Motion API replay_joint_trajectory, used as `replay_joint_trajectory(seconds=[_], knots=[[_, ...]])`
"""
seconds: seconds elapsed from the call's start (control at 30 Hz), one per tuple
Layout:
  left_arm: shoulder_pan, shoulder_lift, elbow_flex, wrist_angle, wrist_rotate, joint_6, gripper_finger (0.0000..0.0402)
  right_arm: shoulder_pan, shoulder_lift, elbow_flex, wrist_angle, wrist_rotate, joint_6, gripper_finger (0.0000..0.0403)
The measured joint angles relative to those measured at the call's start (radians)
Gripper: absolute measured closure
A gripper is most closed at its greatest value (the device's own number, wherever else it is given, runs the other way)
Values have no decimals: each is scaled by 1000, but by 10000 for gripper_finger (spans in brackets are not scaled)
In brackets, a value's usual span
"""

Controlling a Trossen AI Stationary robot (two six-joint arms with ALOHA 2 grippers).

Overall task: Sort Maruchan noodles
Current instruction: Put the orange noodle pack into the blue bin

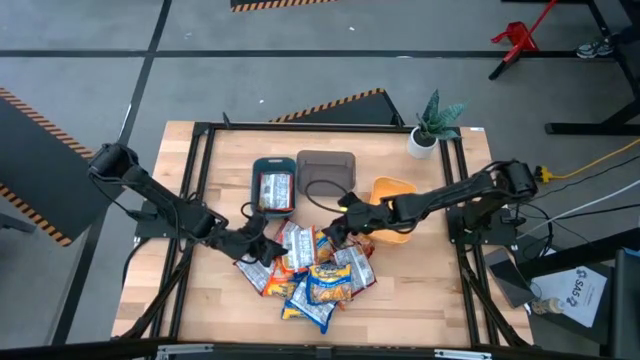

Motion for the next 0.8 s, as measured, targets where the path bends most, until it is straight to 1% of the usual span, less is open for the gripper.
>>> replay_joint_trajectory(seconds=[0.1, 0.2, 0.3, 0.43, 0.53, 0.6, 0.7, 0.8], knots=[[-1, 0, 0, -29, 23, -83, 202, -2, 9, 0, 6, 9, 36, 123], [-20, 0, 0, -53, 39, -134, 198, 1, 15, 0, 0, 9, 53, 123], [-35, 0, 0, -75, -1, -205, 196, 1, 15, 0, 7, 10, 73, 123], [-32, 15, 0, -73, -39, -240, 196, 0, 15, 0, 28, 21, 78, 123], [-21, 42, 0, -47, -47, -273, 194, 0, 24, 1, 40, 25, 93, 123], [-17, 74, 0, 8, -41, -269, 190, 0, 28, 0, 27, 21, 99, 123], [-19, 117, 0, 72, -16, -268, 185, 0, 48, 3, 59, 14, 107, 123], [-18, 156, 0, 119, -13, -271, 183, 0, 65, 1, 84, -5, 111, 123]])
